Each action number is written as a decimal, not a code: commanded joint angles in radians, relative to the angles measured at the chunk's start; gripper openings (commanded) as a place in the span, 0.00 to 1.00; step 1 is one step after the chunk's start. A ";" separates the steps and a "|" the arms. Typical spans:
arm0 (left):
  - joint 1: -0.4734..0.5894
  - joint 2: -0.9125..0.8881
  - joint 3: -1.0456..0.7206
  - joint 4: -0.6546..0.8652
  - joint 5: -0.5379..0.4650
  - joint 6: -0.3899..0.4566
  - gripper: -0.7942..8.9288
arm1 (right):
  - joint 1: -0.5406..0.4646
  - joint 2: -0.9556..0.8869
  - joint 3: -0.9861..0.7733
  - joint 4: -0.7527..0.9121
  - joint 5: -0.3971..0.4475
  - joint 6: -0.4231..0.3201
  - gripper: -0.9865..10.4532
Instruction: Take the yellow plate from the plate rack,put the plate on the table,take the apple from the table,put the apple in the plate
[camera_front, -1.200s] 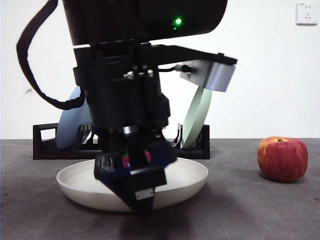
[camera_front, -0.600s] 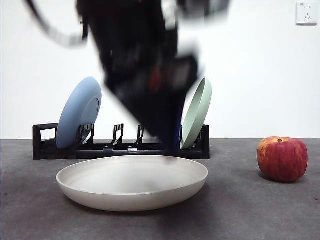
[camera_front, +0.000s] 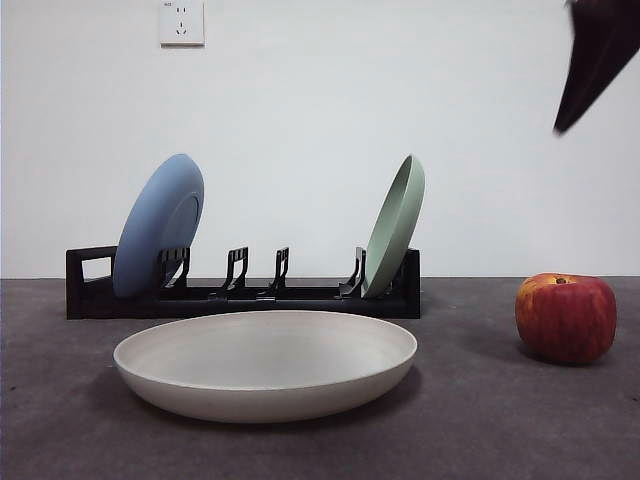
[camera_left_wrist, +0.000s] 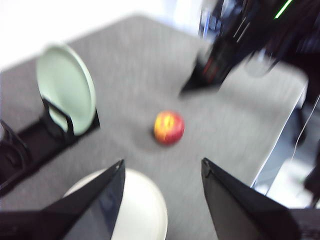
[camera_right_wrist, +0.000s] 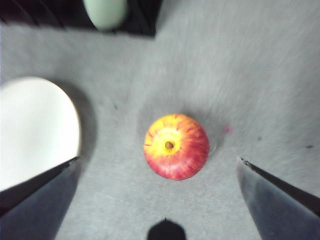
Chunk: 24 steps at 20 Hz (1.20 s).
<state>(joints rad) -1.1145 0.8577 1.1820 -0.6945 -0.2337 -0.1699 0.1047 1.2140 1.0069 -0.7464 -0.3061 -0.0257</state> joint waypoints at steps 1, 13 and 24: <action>0.003 -0.045 -0.001 -0.002 -0.003 -0.032 0.35 | 0.039 0.077 0.004 0.033 0.034 0.007 0.61; 0.003 -0.049 -0.001 -0.101 -0.002 -0.066 0.35 | 0.177 0.373 0.004 0.146 0.258 0.003 0.62; 0.003 -0.037 -0.001 -0.102 -0.002 -0.066 0.35 | 0.177 0.412 0.004 0.145 0.252 0.023 0.07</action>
<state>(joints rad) -1.1145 0.8223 1.1820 -0.7998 -0.2333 -0.2295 0.2779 1.6184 1.0115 -0.5968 -0.0521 -0.0116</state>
